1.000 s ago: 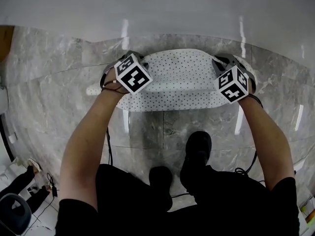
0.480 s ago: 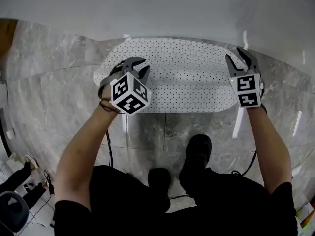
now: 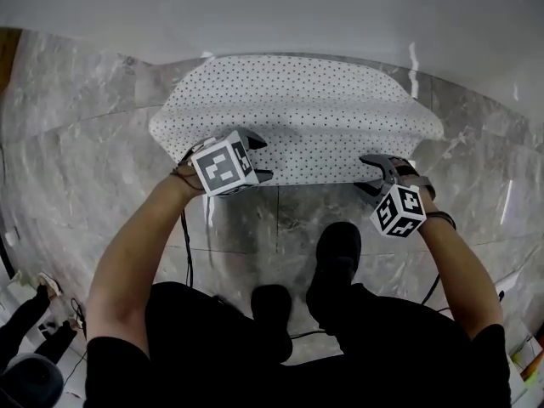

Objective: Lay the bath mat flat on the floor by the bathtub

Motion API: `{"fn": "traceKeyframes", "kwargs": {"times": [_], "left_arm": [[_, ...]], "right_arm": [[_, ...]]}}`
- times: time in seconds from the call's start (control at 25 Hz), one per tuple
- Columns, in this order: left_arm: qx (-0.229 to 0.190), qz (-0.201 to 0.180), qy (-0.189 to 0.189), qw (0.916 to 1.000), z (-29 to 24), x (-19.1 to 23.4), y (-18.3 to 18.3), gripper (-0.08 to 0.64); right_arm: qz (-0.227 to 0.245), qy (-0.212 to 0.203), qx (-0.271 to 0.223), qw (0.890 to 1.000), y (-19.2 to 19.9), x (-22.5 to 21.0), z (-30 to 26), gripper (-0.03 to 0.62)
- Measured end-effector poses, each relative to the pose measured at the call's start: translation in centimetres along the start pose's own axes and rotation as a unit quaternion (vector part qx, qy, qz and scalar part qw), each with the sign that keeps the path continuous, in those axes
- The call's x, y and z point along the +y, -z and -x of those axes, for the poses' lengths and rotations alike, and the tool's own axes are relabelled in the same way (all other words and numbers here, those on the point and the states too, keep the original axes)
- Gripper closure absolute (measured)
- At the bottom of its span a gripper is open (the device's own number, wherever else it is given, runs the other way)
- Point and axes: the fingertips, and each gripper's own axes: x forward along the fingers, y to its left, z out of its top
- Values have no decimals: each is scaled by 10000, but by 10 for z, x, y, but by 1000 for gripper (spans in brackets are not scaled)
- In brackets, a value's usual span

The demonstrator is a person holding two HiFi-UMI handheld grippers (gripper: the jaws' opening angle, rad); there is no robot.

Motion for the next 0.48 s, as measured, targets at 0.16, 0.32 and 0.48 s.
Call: {"fn": "traceKeyframes", "kwargs": {"times": [0.16, 0.32, 0.48], "left_arm": [[1117, -932, -25, 9894, -26, -22, 26, 268], [1453, -1743, -859, 9701, -36, -18, 33, 259], [1381, -1684, -1035, 9705, -38, -18, 33, 261]], "right_arm": [[-490, -206, 479, 9974, 40, -3, -5, 295], [-727, -376, 555, 9951, 39, -3, -6, 296], [-487, -480, 833, 9942, 39, -5, -7, 324]]}}
